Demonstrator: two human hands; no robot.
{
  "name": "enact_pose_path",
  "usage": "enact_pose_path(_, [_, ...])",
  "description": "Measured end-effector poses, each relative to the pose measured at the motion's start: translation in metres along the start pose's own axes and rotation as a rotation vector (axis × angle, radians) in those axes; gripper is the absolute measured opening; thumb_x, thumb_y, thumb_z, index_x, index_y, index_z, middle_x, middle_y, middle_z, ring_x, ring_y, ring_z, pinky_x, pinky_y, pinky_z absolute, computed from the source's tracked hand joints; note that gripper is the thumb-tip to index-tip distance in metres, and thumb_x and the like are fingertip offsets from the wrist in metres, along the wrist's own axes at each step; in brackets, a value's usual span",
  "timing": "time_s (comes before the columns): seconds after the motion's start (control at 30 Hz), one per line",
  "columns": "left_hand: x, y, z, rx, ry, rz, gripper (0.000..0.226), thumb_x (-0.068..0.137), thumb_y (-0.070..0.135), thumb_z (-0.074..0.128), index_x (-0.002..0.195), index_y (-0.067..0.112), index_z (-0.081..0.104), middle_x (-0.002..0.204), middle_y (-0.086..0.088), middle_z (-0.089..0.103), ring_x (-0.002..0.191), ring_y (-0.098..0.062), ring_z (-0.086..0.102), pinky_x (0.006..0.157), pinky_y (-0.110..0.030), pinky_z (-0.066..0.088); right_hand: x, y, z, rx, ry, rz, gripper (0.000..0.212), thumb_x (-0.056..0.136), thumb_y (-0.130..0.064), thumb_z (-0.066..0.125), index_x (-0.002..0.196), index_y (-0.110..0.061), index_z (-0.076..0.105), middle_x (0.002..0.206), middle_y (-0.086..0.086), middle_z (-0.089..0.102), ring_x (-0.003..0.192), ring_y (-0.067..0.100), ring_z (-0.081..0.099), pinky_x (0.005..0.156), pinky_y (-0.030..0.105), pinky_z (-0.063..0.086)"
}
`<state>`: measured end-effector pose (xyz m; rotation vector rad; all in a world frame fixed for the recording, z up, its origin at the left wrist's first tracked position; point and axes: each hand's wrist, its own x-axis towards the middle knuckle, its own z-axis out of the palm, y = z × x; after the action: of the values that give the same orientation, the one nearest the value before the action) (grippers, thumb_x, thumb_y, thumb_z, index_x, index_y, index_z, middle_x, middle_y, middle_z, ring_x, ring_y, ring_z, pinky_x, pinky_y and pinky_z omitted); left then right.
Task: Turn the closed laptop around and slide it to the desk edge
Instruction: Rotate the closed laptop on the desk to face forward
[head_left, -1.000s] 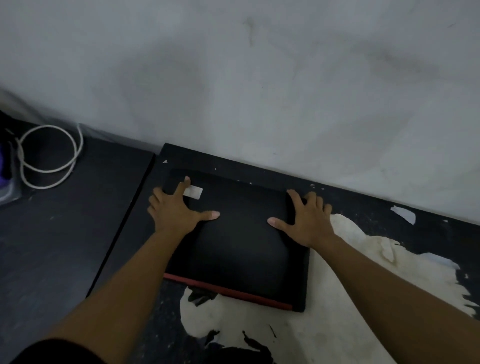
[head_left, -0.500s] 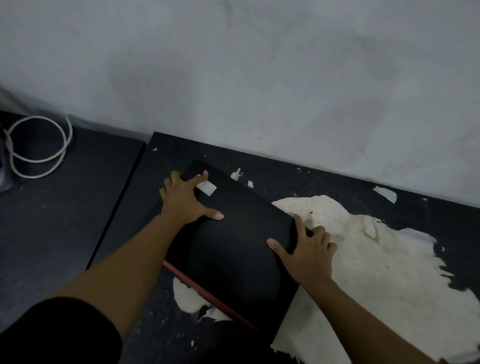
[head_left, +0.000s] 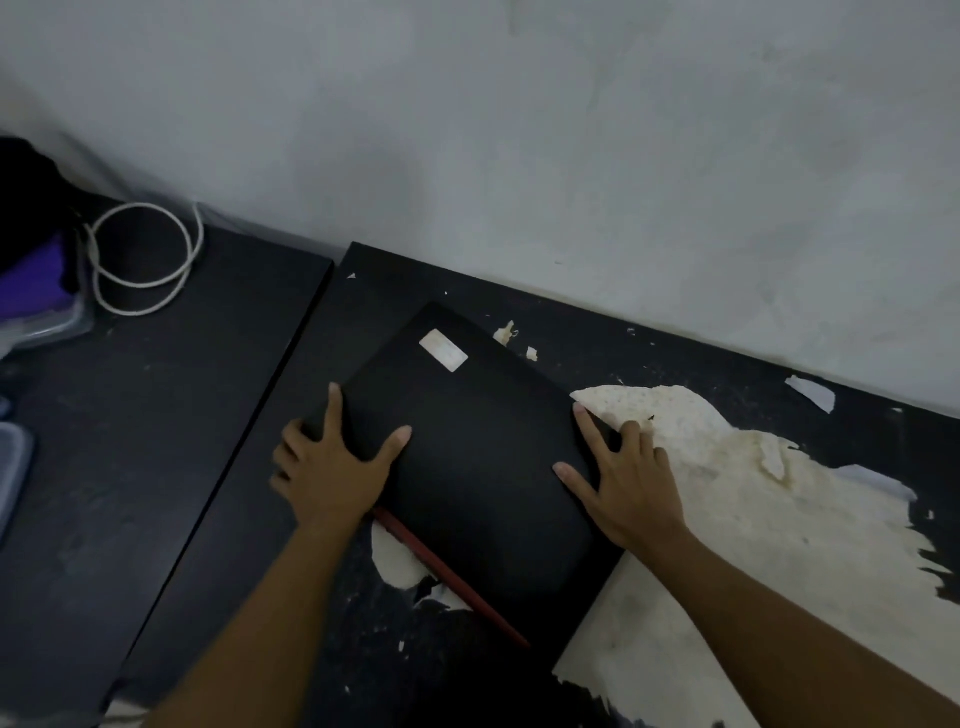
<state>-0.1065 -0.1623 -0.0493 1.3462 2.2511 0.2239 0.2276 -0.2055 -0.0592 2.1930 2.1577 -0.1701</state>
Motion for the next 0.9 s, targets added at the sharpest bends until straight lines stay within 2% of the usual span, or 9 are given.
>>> enact_pose_path(0.23, [0.010, 0.010, -0.009, -0.207, -0.027, 0.003, 0.114, 0.057, 0.081, 0.076, 0.155, 0.046, 0.029, 0.148, -0.020, 0.020, 0.134, -0.045, 0.021, 0.111, -0.062, 0.027, -0.002, 0.000, 0.003, 0.023, 0.004, 0.018, 0.078, 0.095, -0.078, 0.019, 0.162, -0.040, 0.006, 0.110, 0.015, 0.040, 0.095, 0.027, 0.042, 0.079, 0.040, 0.044])
enact_pose_path(0.37, [0.012, 0.012, -0.010, -0.228, -0.010, 0.063, 0.113, 0.056, 0.076, 0.081, 0.154, 0.042, 0.036, 0.142, -0.018, 0.024, 0.128, -0.041, 0.024, 0.109, -0.057, 0.031, -0.017, -0.004, 0.007, 0.005, 0.017, 0.051, 0.076, 0.097, -0.075, 0.022, 0.162, -0.038, 0.008, 0.117, 0.024, 0.043, 0.094, 0.032, 0.046, 0.079, 0.042, 0.046])
enact_pose_path(0.47, [0.023, 0.022, -0.009, -0.216, -0.037, 0.140, 0.112, 0.057, 0.073, 0.083, 0.154, 0.038, 0.038, 0.140, -0.018, 0.026, 0.126, -0.040, 0.025, 0.109, -0.056, 0.033, -0.033, -0.011, 0.007, 0.014, 0.021, 0.117, 0.076, 0.098, -0.075, 0.021, 0.162, -0.037, 0.009, 0.107, 0.020, 0.044, 0.085, 0.027, 0.042, 0.075, 0.040, 0.044])
enact_pose_path(0.73, [0.051, 0.083, 0.002, -0.044, -0.223, 0.392, 0.111, 0.056, 0.075, 0.082, 0.153, 0.044, 0.038, 0.142, -0.019, 0.026, 0.132, -0.044, 0.024, 0.111, -0.058, 0.031, -0.083, -0.019, 0.011, 0.127, -0.053, 0.385, 0.080, 0.094, -0.076, 0.020, 0.161, -0.038, -0.006, 0.108, 0.016, 0.043, 0.087, 0.026, 0.042, 0.079, 0.039, 0.044])
enact_pose_path(0.9, [0.046, 0.110, 0.008, -0.066, -0.293, 0.445, 0.116, 0.056, 0.065, 0.088, 0.156, 0.042, 0.032, 0.146, -0.018, 0.023, 0.137, -0.041, 0.022, 0.112, -0.058, 0.032, -0.099, -0.014, 0.012, 0.173, -0.094, 0.398, 0.085, 0.093, -0.079, 0.018, 0.160, -0.036, -0.014, 0.112, 0.014, 0.046, 0.085, 0.023, 0.044, 0.075, 0.037, 0.046])
